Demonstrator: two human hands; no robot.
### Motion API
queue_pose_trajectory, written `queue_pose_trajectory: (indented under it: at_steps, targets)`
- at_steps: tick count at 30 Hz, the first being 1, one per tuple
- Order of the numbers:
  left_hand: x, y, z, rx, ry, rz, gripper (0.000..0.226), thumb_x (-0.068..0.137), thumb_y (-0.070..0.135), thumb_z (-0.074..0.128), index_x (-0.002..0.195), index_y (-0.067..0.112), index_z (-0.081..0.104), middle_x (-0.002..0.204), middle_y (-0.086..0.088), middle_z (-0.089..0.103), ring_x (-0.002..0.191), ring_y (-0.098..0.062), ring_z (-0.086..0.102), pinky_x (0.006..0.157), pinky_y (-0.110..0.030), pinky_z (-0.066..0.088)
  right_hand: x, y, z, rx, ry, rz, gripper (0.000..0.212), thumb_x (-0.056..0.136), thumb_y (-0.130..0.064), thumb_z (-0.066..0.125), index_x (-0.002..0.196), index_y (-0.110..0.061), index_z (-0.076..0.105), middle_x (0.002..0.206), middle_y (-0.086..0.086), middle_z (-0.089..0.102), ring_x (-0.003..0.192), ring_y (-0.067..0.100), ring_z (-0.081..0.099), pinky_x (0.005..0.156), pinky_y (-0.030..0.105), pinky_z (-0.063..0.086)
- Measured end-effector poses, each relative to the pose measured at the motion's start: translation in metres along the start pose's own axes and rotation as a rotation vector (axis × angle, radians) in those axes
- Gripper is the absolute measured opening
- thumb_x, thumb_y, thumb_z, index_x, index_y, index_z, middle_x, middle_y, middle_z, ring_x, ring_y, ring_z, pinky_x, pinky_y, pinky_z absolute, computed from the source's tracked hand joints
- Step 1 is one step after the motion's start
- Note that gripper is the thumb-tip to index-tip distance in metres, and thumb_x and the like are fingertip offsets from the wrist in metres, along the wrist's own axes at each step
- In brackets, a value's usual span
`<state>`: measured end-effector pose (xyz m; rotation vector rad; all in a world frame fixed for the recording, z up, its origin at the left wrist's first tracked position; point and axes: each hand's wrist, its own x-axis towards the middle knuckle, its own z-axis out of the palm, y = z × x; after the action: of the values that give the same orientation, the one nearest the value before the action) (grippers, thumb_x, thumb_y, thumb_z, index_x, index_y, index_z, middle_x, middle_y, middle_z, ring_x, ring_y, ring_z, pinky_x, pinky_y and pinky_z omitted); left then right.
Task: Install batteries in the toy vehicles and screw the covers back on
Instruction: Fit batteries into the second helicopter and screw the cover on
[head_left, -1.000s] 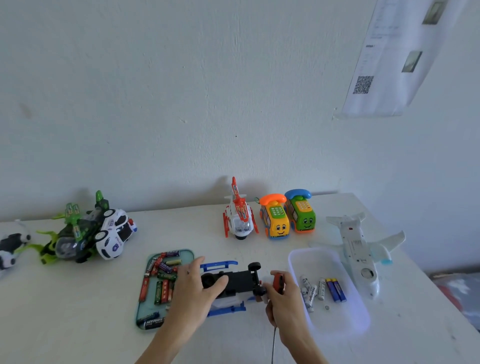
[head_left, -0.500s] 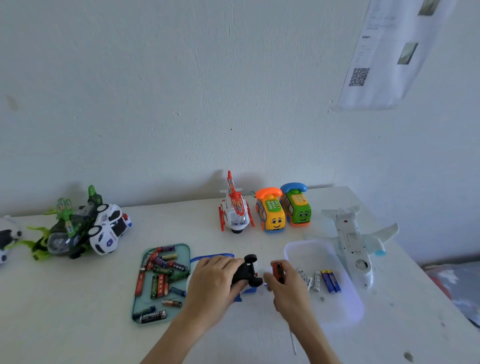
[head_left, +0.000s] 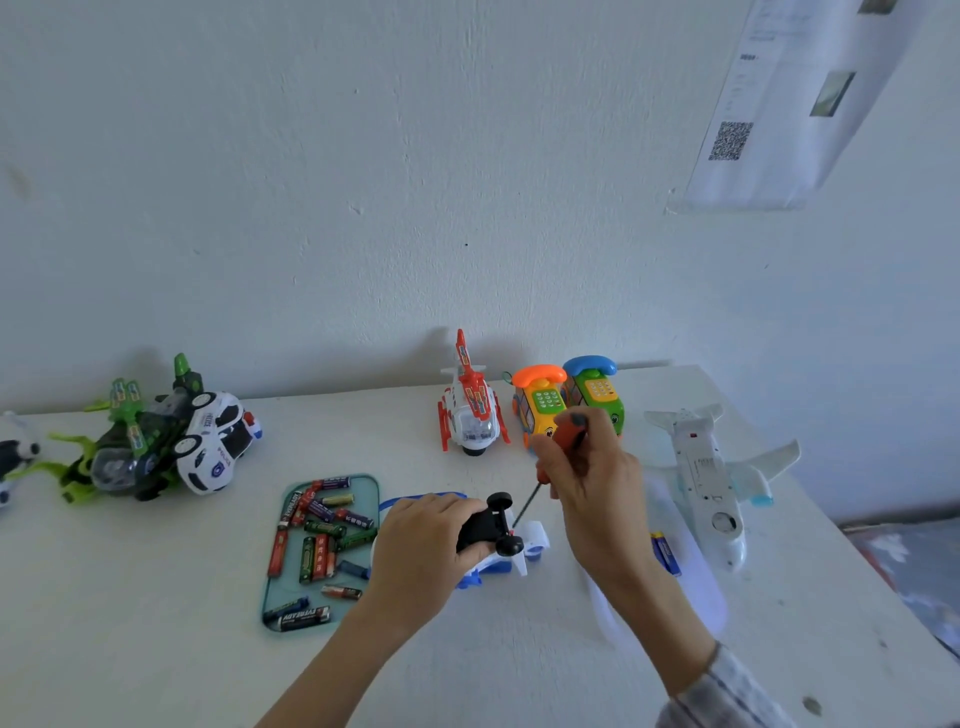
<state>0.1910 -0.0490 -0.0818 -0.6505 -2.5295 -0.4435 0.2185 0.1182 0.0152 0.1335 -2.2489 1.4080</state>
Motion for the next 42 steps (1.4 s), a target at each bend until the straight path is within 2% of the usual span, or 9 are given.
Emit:
queue_pose_trajectory:
  at_steps: [4, 10, 18, 21, 25, 29, 32, 36, 42]
  targets:
    - [-0.001, 0.001, 0.000, 0.016, 0.015, 0.005, 0.041, 0.054, 0.044, 0.090, 0.087, 0.025, 0.073, 0.067, 0.015, 0.066, 0.056, -0.007, 0.059, 0.052, -0.024, 0.047, -0.002, 0.007, 0.012, -0.026, -0.012, -0.051, 0.019, 0.089, -0.023, 0.062, 0.094, -0.019, 0.044, 0.066, 0.004, 0.056, 0.057, 0.025, 0.054, 0.052, 0.038, 0.045]
    - [-0.003, 0.002, -0.001, 0.022, 0.016, 0.010, 0.042, 0.056, 0.045, 0.089, 0.088, 0.024, 0.073, 0.068, 0.015, 0.066, 0.057, -0.006, 0.060, 0.054, -0.023, 0.048, -0.002, 0.012, 0.018, -0.074, -0.052, -0.118, 0.024, 0.090, -0.023, 0.063, 0.090, -0.027, 0.039, 0.062, -0.004, 0.054, 0.058, 0.017, 0.052, 0.047, 0.017, 0.038]
    - [-0.003, 0.001, 0.001, 0.015, -0.003, 0.001, 0.043, 0.057, 0.047, 0.087, 0.090, 0.024, 0.072, 0.069, 0.015, 0.067, 0.058, -0.006, 0.060, 0.055, -0.022, 0.049, -0.001, 0.015, 0.018, -0.047, -0.033, -0.126, 0.018, 0.088, -0.036, 0.055, 0.090, -0.026, 0.040, 0.061, -0.011, 0.048, 0.057, 0.018, 0.051, 0.048, 0.012, 0.035]
    - [-0.003, 0.001, 0.001, 0.013, -0.006, 0.000, 0.043, 0.057, 0.047, 0.087, 0.090, 0.024, 0.072, 0.069, 0.015, 0.067, 0.059, -0.006, 0.061, 0.056, -0.022, 0.050, -0.001, 0.016, 0.019, -0.045, -0.032, -0.124, 0.018, 0.087, -0.037, 0.055, 0.090, -0.027, 0.041, 0.062, -0.010, 0.049, 0.055, 0.017, 0.054, 0.048, 0.018, 0.039]
    - [-0.004, 0.001, 0.001, 0.015, -0.011, 0.002, 0.043, 0.057, 0.047, 0.087, 0.090, 0.025, 0.072, 0.070, 0.016, 0.067, 0.060, -0.005, 0.061, 0.057, -0.021, 0.049, -0.002, 0.019, 0.020, -0.050, -0.043, -0.119, 0.021, 0.090, -0.025, 0.062, 0.090, -0.025, 0.041, 0.063, -0.002, 0.053, 0.056, 0.021, 0.055, 0.049, 0.025, 0.043]
    - [-0.006, 0.002, 0.001, 0.018, -0.010, -0.004, 0.044, 0.057, 0.048, 0.087, 0.091, 0.025, 0.072, 0.071, 0.016, 0.067, 0.061, -0.004, 0.061, 0.058, -0.020, 0.048, -0.002, 0.016, 0.019, -0.057, -0.065, -0.120, 0.022, 0.089, -0.026, 0.063, 0.092, -0.031, 0.042, 0.069, -0.003, 0.057, 0.060, 0.018, 0.057, 0.053, 0.020, 0.045]
    - [-0.006, 0.003, 0.002, 0.002, -0.007, -0.007, 0.043, 0.057, 0.049, 0.087, 0.090, 0.026, 0.072, 0.070, 0.017, 0.067, 0.061, -0.004, 0.060, 0.058, -0.021, 0.047, -0.001, 0.013, 0.018, -0.021, -0.075, -0.102, 0.034, 0.088, -0.024, 0.065, 0.096, -0.043, 0.038, 0.073, -0.003, 0.057, 0.065, 0.019, 0.060, 0.058, 0.022, 0.048]
    - [-0.006, 0.003, 0.001, 0.008, 0.005, -0.006, 0.041, 0.057, 0.048, 0.087, 0.088, 0.027, 0.071, 0.069, 0.017, 0.066, 0.059, -0.004, 0.059, 0.057, -0.019, 0.044, 0.002, 0.017, 0.015, 0.141, -0.056, -0.048, 0.052, 0.088, -0.008, 0.064, 0.097, -0.051, 0.037, 0.072, 0.000, 0.059, 0.060, 0.019, 0.060, 0.055, 0.023, 0.049]
    - [-0.006, 0.002, 0.002, 0.007, 0.020, -0.002, 0.042, 0.057, 0.050, 0.086, 0.089, 0.028, 0.071, 0.072, 0.019, 0.067, 0.061, -0.003, 0.061, 0.059, -0.019, 0.045, 0.021, 0.032, 0.002, 0.431, -0.183, 0.097, 0.037, 0.090, 0.010, 0.049, 0.097, -0.026, 0.047, 0.076, 0.012, 0.066, 0.060, 0.023, 0.058, 0.050, 0.028, 0.045]
